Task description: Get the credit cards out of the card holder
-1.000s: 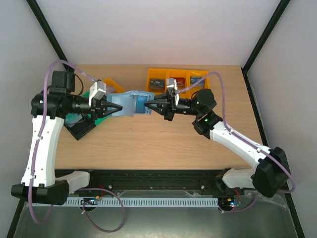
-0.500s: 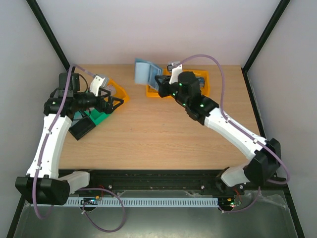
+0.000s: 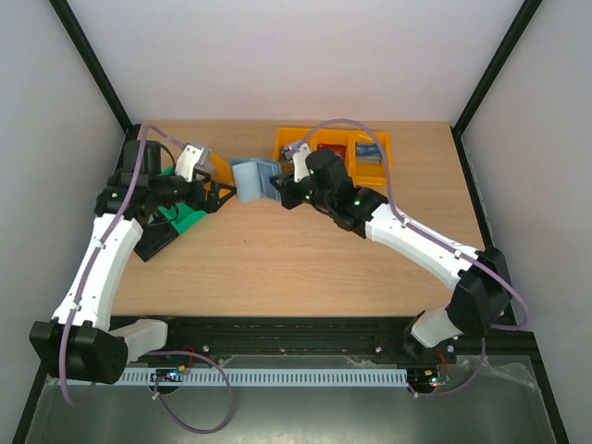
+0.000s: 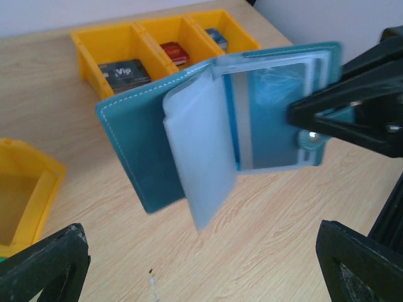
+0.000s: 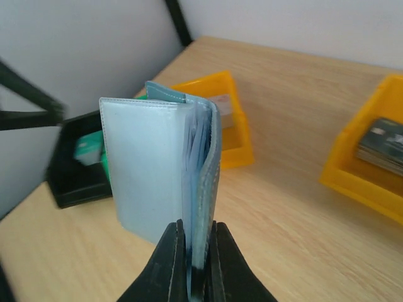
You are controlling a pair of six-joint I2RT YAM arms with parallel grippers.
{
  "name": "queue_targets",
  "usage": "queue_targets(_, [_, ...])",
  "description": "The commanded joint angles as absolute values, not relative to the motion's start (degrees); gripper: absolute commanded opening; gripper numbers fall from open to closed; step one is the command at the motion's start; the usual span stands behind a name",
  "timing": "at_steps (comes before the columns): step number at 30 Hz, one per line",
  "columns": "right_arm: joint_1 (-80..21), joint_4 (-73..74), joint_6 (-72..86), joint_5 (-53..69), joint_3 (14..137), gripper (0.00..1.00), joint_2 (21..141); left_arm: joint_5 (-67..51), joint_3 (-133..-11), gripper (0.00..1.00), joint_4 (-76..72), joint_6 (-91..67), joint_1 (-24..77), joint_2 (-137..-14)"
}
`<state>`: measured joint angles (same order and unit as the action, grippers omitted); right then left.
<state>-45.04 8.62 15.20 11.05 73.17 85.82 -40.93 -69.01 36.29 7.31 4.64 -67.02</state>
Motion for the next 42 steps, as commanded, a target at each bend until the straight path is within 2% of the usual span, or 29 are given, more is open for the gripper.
queue_targets(1, [-45.24, 0.84, 14.94, 24.06, 71.14, 0.02, 82.71, -35.47, -67.06, 0.99, 32.86, 5.96, 6.13, -67.29])
queue_targets(7, [-45.32, -4.41, 13.86, 34.84, 67.69, 0.02, 79.80, -28.67, -65.52, 0.99, 31.40, 7.18, 6.77, -67.19])
queue_targets(14, [-45.20, -4.57, 14.02, 36.92, 67.07, 0.02, 77.75, -19.93, -64.73, 0.99, 29.83, 8.12, 6.77, -66.75])
queue_targets(16, [-45.25, -2.69, 15.33, 31.74, 67.96, 0.02, 78.44, -19.36, -65.09, 0.99, 30.03, 8.21, 6.75, -66.59])
queue_targets(21, [-45.41, 9.94, 20.57, 9.15, 74.62, 0.02, 83.81, -18.32, -66.93, 0.99, 31.00, 8.34, 6.59, -66.45])
queue_targets(29, [-50.46, 17.01, 19.48, -12.39, 78.40, 0.02, 90.33, -17.43, -72.04, 0.98, 32.63, 7.88, 6.56, -66.79])
queue_targets(33, [-52.10, 17.47, 18.62, -11.37, 80.97, 0.02, 93.22, -29.96, -72.08, 0.81, 33.54, 7.39, 9.26, -66.97])
queue_targets(37, [-52.12, 13.08, 17.78, -0.38, 80.13, 0.02, 92.48, -46.15, -69.79, 0.63, 33.24, 6.43, 11.77, -67.93])
queue_targets(40, [-52.05, 9.22, 17.72, 7.19, 78.58, 0.01, 90.52, -50.39, -68.96, 0.45, 31.63, 4.40, 11.95, -68.65])
queue_targets(42, [-52.02, 7.11, 17.74, 11.11, 77.68, 0.01, 89.24, -52.19, -68.26, 0.41, 30.10, 2.86, 11.91, -68.82])
